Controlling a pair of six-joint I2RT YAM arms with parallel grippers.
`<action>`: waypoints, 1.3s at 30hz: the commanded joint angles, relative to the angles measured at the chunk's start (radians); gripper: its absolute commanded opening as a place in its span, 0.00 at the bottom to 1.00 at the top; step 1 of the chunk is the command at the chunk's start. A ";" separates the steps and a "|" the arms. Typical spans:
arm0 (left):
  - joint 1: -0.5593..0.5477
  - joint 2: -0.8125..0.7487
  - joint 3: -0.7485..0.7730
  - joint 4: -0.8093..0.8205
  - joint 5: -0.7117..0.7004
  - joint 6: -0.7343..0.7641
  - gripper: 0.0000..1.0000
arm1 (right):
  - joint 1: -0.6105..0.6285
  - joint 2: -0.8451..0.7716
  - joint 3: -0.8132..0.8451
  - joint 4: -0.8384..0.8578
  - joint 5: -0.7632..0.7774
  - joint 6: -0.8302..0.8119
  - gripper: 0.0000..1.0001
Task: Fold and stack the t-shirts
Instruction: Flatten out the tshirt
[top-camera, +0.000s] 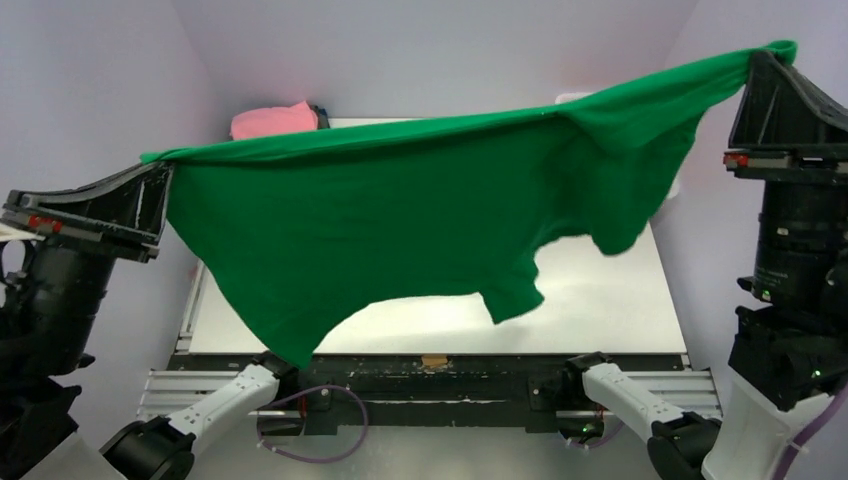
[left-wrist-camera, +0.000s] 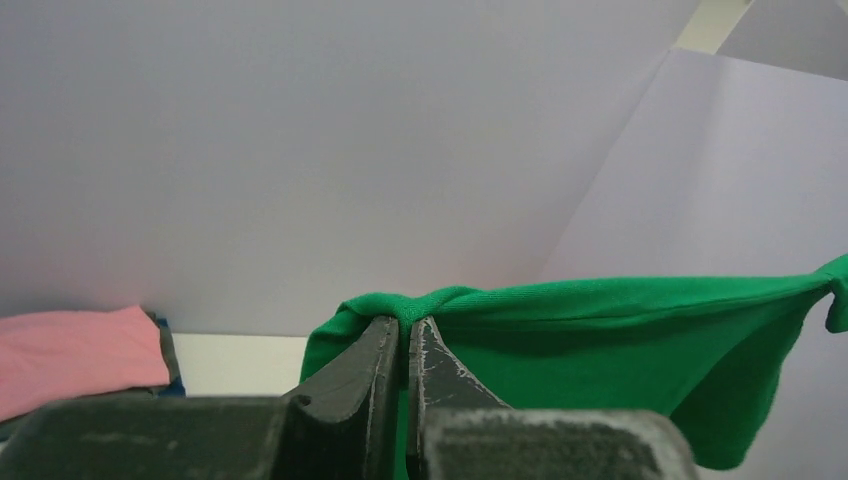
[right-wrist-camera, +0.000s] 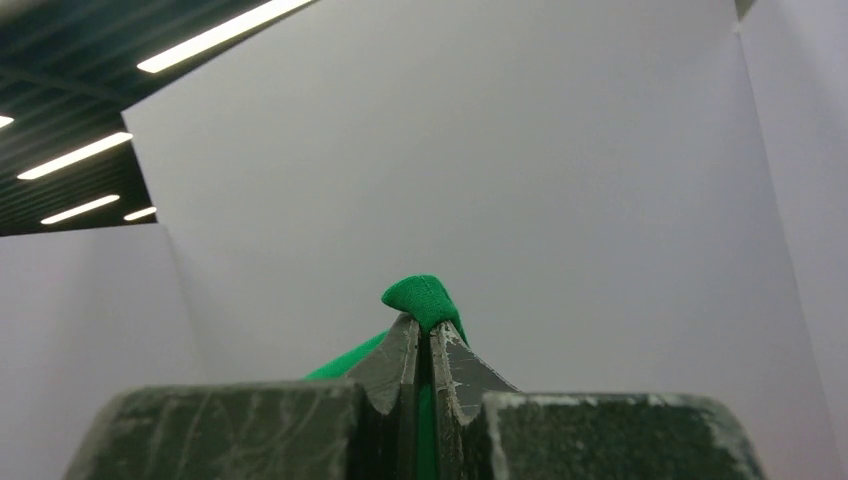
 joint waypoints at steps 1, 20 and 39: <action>0.005 -0.036 0.047 0.024 0.047 0.051 0.00 | -0.001 -0.019 0.045 0.027 -0.081 -0.040 0.00; 0.006 -0.085 -0.243 0.122 -0.187 0.058 0.00 | -0.002 -0.085 -0.157 0.072 -0.011 -0.069 0.00; 0.278 0.647 -0.463 0.150 -0.311 -0.131 0.00 | -0.001 0.393 -0.518 0.222 0.187 0.061 0.00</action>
